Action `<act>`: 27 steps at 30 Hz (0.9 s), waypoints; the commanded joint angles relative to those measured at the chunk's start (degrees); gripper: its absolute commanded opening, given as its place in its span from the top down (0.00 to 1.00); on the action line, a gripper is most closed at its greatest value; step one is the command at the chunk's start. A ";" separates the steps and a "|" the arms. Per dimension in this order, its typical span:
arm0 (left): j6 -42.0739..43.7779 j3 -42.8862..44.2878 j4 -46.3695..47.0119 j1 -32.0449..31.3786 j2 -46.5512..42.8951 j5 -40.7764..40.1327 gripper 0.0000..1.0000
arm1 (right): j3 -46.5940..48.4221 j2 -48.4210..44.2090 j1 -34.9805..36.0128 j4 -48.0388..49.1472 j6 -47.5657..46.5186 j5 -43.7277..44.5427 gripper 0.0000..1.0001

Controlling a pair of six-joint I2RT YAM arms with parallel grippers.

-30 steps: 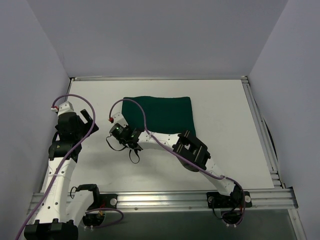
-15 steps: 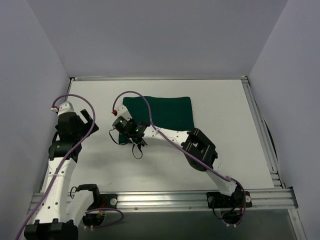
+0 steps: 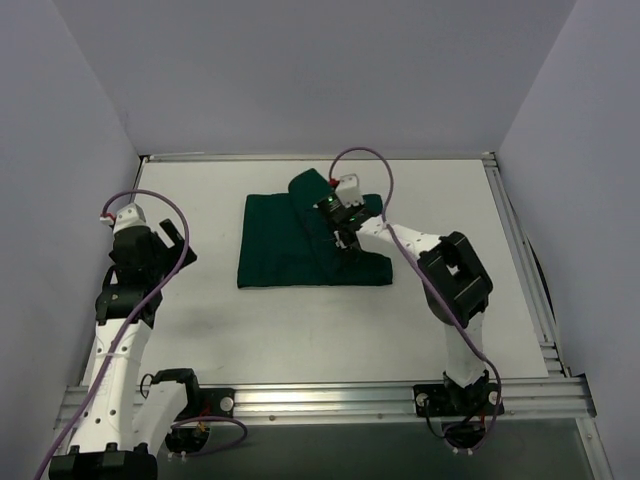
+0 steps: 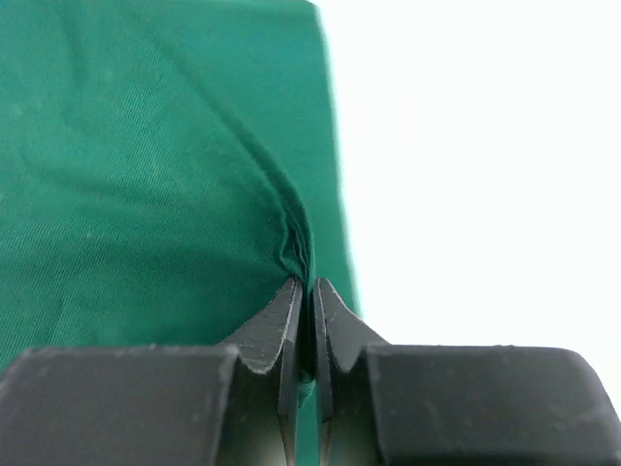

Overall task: Open and lay out the surgical kit
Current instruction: Open the surgical kit at the center of the board.

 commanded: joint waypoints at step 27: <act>0.67 0.40 0.62 -5.25 -4.52 -0.07 0.05 | -2.00 1.03 -51.64 -7.15 6.88 20.29 1.00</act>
